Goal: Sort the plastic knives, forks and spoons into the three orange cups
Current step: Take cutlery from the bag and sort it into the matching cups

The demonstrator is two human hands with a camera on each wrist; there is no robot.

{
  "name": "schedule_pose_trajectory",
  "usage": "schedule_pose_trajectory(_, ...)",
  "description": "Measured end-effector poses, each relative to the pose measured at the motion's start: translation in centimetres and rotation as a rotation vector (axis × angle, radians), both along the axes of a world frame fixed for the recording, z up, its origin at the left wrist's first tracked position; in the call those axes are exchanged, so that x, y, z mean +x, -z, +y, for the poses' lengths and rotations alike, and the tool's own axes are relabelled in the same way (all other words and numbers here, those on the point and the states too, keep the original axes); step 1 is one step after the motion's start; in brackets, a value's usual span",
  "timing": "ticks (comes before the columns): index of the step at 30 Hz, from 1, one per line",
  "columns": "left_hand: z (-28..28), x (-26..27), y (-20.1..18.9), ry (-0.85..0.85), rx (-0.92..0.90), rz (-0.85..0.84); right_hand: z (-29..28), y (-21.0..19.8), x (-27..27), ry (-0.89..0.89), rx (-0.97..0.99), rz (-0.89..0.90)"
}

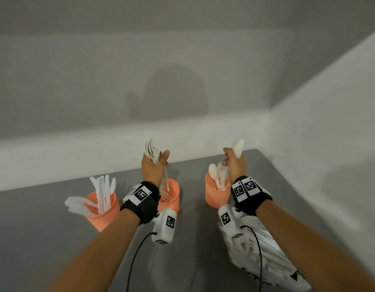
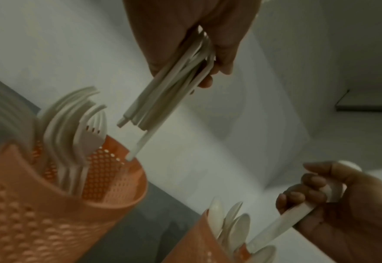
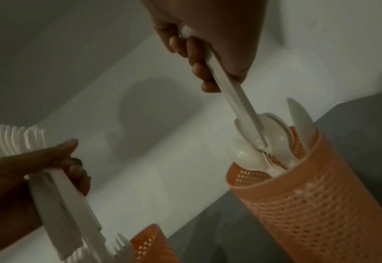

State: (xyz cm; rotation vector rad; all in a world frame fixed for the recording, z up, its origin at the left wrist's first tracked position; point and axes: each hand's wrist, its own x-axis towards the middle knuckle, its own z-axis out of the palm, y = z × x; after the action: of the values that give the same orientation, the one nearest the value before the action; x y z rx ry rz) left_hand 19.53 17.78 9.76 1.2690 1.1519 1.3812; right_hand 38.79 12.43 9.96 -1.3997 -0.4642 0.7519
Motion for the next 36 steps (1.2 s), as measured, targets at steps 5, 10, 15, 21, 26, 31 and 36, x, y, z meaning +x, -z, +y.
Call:
schedule_pose_trajectory(5, 0.2, 0.9, 2.9, 0.019, -0.019, 0.042, 0.7, 2.2, 0.4, -0.055, -0.057, -0.072)
schedule_pose_trajectory(10, -0.3, 1.0, 5.2, 0.022, -0.049, 0.142, 1.3, 4.4, 0.1, -0.073, -0.143, -0.118)
schedule_pose_trajectory(15, -1.0, 0.9, 6.3, 0.019, 0.008, 0.348, 1.6, 5.7, -0.7, -0.084, -0.131, -0.260)
schedule_pose_trajectory(21, -1.1, 0.7, 6.1, 0.157, 0.226, 0.662, 1.5, 5.6, -0.9, 0.002, -0.094, -0.379)
schedule_pose_trajectory(26, -0.7, 0.6, 6.2, 0.214, 0.297, 0.888, 1.8, 6.1, -0.6, -0.051, -0.035, -0.658)
schedule_pose_trajectory(31, -0.7, 0.4, 5.9, 0.138, 0.411, 1.136, 2.0, 7.1, -0.7, -0.261, -0.360, -1.127)
schedule_pose_trajectory(36, -0.3, -0.2, 6.3, 0.170, 0.334, 1.258, 2.5, 6.0, -0.6, -0.379, -0.724, -1.397)
